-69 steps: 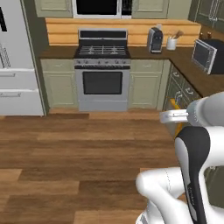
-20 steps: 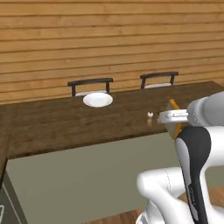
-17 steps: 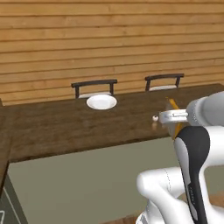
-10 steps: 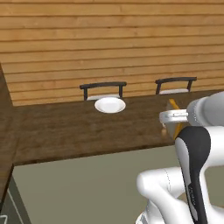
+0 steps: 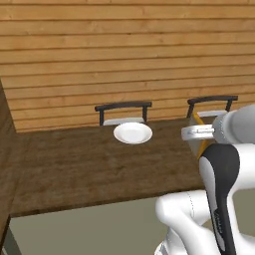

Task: Start the toaster. Once the lever pops up, take the bread to the plate on the dining counter.

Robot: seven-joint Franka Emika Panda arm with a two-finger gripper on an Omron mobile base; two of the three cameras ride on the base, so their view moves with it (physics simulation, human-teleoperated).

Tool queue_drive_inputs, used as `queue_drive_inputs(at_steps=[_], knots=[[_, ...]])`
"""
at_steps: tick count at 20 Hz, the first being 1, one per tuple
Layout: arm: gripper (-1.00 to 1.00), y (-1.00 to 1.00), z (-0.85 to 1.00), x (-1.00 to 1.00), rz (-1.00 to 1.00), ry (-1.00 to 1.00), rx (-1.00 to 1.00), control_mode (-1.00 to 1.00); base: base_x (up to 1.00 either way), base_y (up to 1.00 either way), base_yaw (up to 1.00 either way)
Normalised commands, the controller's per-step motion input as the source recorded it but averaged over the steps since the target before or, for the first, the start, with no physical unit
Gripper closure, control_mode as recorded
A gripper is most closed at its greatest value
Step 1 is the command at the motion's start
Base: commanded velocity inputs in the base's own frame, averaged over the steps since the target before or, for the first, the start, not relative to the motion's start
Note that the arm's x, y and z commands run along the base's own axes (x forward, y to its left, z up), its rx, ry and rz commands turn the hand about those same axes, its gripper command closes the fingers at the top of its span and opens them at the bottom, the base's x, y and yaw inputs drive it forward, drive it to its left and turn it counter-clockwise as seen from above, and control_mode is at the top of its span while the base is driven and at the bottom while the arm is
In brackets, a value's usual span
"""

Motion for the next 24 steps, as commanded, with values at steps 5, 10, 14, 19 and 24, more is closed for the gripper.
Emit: queue_drive_inputs(at_steps=[5, 10, 14, 19, 24], knots=[[1.0, 0.0, 0.0, 0.0, 0.0, 0.0, 0.0, 1.0, 0.52, 0.08, 0.0], [1.0, 0.0, 0.0, 0.0, 0.0, 0.0, 0.0, 1.0, 0.39, 0.04, 0.0], [1.0, 0.2, -0.2, 0.47, 0.01, 0.0, 0.0, -1.0, 0.1, 0.02, 0.0], [1.0, 0.16, -0.14, 0.86, 0.04, 0.02, 0.07, -1.0, 0.0, 0.0, 0.0], [1.0, 0.0, -0.18, 0.84, 0.02, 0.07, 0.15, -1.0, 0.0, 0.0, 0.0]])
